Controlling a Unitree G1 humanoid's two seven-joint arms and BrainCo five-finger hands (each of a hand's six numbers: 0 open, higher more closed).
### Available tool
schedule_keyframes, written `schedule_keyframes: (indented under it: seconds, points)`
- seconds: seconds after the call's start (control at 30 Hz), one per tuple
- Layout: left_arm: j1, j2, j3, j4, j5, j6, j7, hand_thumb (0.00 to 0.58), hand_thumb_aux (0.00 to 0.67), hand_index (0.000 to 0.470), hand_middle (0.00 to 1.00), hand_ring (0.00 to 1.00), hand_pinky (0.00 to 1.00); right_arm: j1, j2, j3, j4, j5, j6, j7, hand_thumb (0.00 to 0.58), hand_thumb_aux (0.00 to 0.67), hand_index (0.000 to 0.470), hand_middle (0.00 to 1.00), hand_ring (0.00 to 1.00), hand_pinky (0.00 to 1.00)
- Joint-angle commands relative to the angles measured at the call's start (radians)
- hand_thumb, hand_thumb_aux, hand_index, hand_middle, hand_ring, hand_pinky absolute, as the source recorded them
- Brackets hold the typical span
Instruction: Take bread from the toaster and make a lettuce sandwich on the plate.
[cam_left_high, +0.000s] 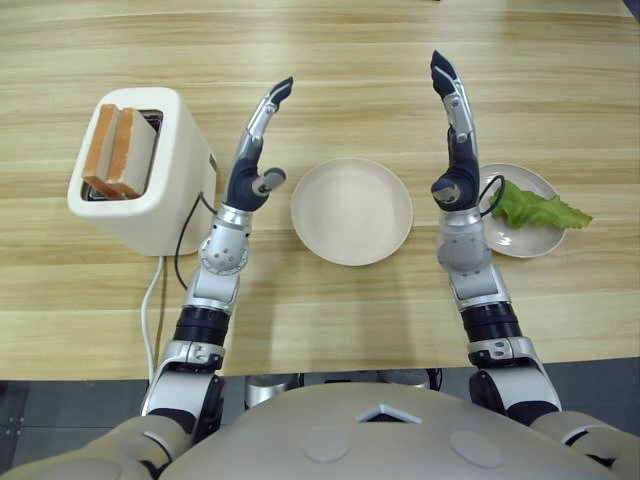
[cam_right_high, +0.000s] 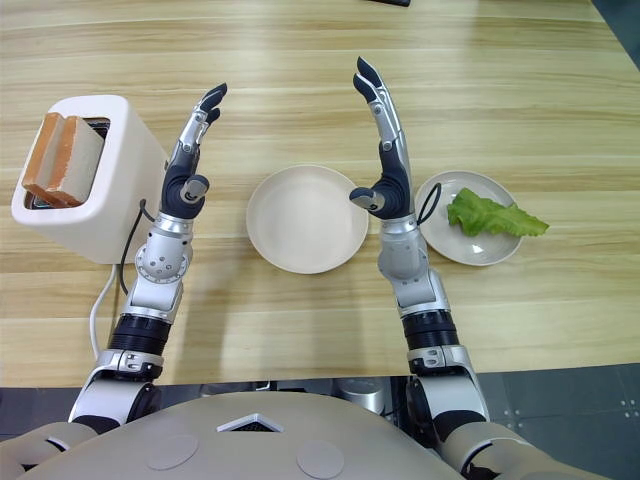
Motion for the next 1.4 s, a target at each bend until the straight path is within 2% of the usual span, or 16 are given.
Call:
schedule_keyframes:
  seconds: [0.03, 1.4]
  points:
    - [0.004, 0.006, 0.005, -0.012, 0.01, -0.006, 0.004, 0.0, 0.0, 0.0, 0.0, 0.0, 0.0, -0.003, 0.002, 0.003, 0.001, 0.009, 0.005, 0.008, 0.0, 0.0, 0.0, 0.0, 0.0, 0.0]
    - [-0.003, 0.007, 0.0, 0.009, 0.019, 0.002, 0.002, 0.0, 0.0, 0.0, 0.0, 0.0, 0.0, -0.013, 0.004, 0.001, 0.026, 0.033, 0.011, 0.029, 0.0, 0.0, 0.0, 0.0, 0.0, 0.0]
